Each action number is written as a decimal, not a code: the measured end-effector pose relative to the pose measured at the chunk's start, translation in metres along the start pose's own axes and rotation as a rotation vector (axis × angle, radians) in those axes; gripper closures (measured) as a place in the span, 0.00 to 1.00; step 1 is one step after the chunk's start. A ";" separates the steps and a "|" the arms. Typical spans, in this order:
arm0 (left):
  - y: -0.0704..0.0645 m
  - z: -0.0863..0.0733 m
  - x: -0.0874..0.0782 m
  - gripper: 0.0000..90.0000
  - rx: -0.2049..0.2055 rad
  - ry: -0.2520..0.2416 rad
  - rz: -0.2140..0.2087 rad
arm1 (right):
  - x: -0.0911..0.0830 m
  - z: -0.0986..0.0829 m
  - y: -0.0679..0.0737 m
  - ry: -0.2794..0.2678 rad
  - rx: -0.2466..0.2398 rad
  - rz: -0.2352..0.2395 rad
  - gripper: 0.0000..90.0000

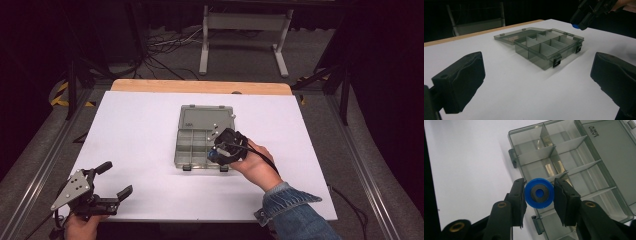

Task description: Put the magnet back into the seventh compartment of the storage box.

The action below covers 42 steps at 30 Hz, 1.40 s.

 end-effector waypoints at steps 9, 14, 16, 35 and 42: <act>0.000 0.000 0.000 0.00 0.000 0.005 -0.003 | 0.007 -0.002 -0.014 0.014 0.041 -0.032 0.69; 0.000 -0.001 0.000 0.00 -0.002 0.006 -0.001 | 0.010 -0.003 -0.020 0.021 0.064 -0.044 0.69; 0.000 -0.001 0.000 0.00 0.001 0.010 -0.004 | 0.011 -0.004 -0.022 0.025 0.068 -0.047 0.69; 0.000 -0.002 0.003 0.00 0.000 0.009 -0.004 | 0.031 -0.014 -0.017 0.100 0.069 -0.023 0.69; 0.000 -0.002 0.002 0.00 -0.004 0.011 -0.007 | 0.040 -0.016 -0.014 0.124 0.064 -0.014 0.68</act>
Point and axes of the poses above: each handheld gripper's, and its own axes: x roughly forward along the jaws, z roughly out of its top, y roughly to its left, the point moved 6 cm from there along x, roughly forward along the jaws, and after that the axes turned 12 degrees about -z, right-handed, at the moved point
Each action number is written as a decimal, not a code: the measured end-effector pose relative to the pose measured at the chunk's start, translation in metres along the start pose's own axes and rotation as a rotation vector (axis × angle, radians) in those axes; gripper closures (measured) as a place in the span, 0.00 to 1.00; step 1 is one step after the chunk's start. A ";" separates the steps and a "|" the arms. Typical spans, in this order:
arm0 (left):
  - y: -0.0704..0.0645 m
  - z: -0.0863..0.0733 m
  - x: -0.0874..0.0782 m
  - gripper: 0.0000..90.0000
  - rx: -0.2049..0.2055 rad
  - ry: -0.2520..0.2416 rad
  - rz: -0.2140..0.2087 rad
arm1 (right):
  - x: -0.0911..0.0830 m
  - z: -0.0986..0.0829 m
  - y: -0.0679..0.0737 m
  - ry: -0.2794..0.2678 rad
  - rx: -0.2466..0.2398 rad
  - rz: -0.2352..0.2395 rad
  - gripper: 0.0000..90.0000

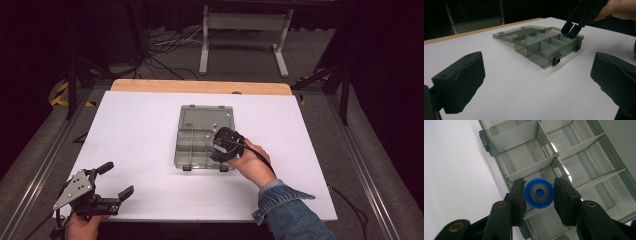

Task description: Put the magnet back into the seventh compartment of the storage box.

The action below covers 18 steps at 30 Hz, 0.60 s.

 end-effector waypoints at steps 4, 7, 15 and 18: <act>0.000 0.000 0.000 0.00 0.002 0.002 0.000 | 0.004 0.000 0.001 0.014 -0.004 0.004 0.68; 0.000 0.000 0.001 0.00 -0.003 -0.006 0.003 | 0.007 0.000 0.002 0.018 -0.008 0.003 0.68; 0.000 0.000 -0.001 0.00 -0.002 0.000 -0.002 | 0.013 0.001 0.002 0.035 -0.016 -0.002 0.68; 0.000 0.000 0.000 0.00 -0.002 0.001 -0.003 | 0.015 0.001 0.002 0.040 -0.013 -0.004 0.68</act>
Point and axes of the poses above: each handheld gripper's, and its own axes: x roughly forward along the jaws, z roughly out of its top, y roughly to its left, the point moved 6 cm from there along x, roughly forward along the jaws, and after that the axes turned 12 degrees about -z, right-handed, at the moved point
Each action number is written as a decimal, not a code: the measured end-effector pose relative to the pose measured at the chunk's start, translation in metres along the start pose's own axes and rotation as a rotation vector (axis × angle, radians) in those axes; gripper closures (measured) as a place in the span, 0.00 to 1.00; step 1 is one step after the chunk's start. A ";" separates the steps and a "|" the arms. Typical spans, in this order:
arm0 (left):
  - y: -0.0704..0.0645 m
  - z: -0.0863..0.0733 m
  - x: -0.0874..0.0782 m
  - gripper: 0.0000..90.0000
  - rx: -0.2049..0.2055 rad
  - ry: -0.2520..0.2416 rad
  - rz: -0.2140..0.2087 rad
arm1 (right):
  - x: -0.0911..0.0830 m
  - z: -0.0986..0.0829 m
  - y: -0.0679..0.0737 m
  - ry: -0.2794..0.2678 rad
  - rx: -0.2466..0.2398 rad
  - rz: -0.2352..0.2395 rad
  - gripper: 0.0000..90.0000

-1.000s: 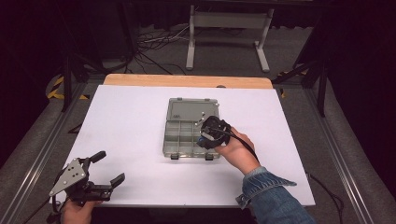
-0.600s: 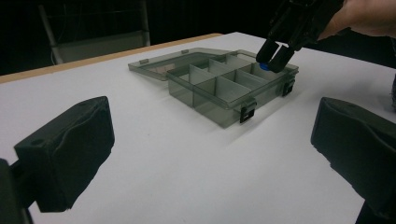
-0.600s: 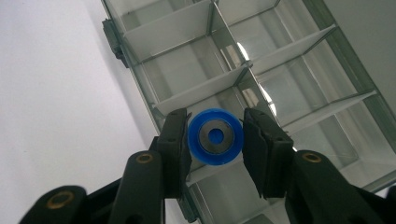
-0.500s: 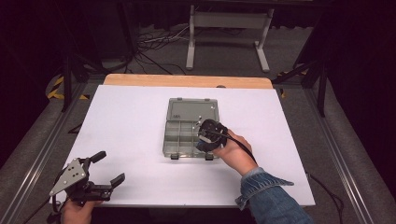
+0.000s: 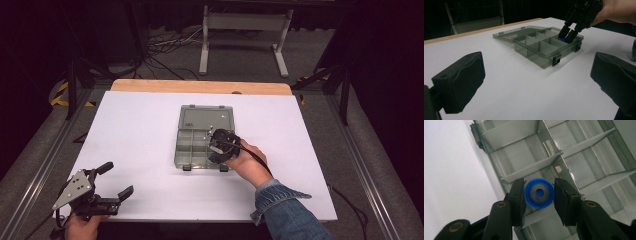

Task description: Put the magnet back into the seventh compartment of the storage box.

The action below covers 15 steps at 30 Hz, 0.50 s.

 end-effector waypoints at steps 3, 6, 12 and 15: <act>0.000 0.000 0.000 0.00 0.000 -0.002 0.001 | 0.002 0.001 0.001 0.004 0.001 -0.001 0.68; 0.000 0.000 0.000 0.00 0.000 0.000 0.000 | 0.004 0.001 0.001 0.010 0.002 -0.002 0.68; 0.000 0.000 0.000 0.00 0.000 -0.005 0.002 | 0.006 0.001 0.000 0.014 0.000 -0.003 0.68; 0.000 0.000 0.000 0.00 0.000 -0.007 0.003 | 0.004 0.001 0.000 0.006 0.007 -0.001 0.68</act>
Point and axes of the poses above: each handheld gripper's, and its own axes: x roughly forward along the jaws, z roughly out of its top, y roughly to its left, the point moved 6 cm from there along x, roughly forward along the jaws, and after that the axes turned 12 degrees about -z, right-handed, at the moved point
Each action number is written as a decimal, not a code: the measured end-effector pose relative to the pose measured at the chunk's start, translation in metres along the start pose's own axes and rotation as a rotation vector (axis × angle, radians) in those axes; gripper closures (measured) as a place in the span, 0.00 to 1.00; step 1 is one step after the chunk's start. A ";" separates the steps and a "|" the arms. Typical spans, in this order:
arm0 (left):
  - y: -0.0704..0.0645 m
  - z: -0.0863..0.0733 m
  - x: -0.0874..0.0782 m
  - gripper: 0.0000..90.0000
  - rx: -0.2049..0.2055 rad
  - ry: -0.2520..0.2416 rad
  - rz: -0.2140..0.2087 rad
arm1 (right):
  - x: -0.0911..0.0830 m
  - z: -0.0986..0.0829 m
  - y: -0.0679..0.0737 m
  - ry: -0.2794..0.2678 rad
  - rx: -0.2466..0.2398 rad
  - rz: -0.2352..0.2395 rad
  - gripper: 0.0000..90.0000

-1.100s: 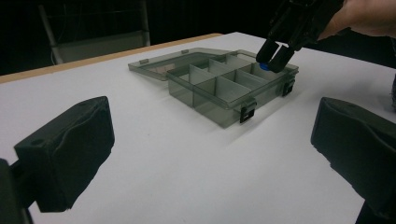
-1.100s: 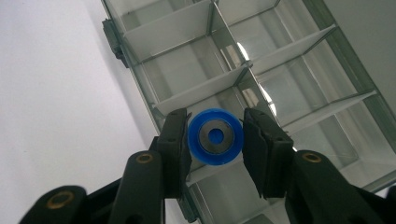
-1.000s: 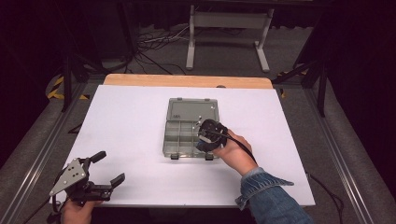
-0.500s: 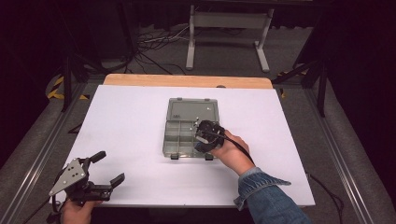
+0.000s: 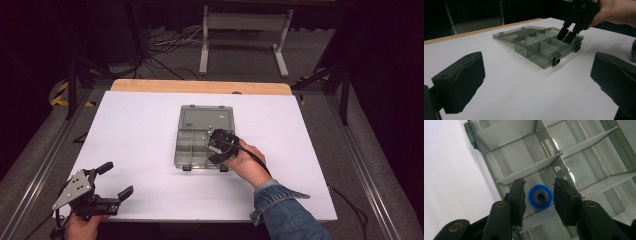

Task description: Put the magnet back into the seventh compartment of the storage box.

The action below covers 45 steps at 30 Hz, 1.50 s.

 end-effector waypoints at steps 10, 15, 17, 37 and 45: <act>0.000 0.000 0.000 0.00 0.000 0.001 0.001 | -0.015 0.001 -0.003 -0.071 0.018 -0.002 0.62; 0.000 0.000 0.000 0.00 0.000 0.003 -0.001 | -0.028 0.001 -0.003 -0.132 0.035 -0.007 0.52; 0.000 0.000 0.000 0.00 0.000 0.003 0.000 | -0.033 0.001 -0.004 -0.155 0.038 -0.004 0.47; 0.000 0.001 -0.001 0.00 0.001 -0.002 0.002 | -0.079 -0.008 -0.001 -0.352 0.049 -0.037 0.23; 0.000 0.001 -0.002 0.00 0.001 -0.006 0.005 | -0.100 -0.023 -0.006 -0.435 0.071 -0.056 0.16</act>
Point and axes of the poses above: each handheld gripper's, and its own axes: x roughly forward along the jaws, z roughly out of its top, y roughly to its left, the point moved 6 cm from there along x, roughly forward along the jaws, and after that the axes turned 12 degrees about -z, right-handed, at the moved point
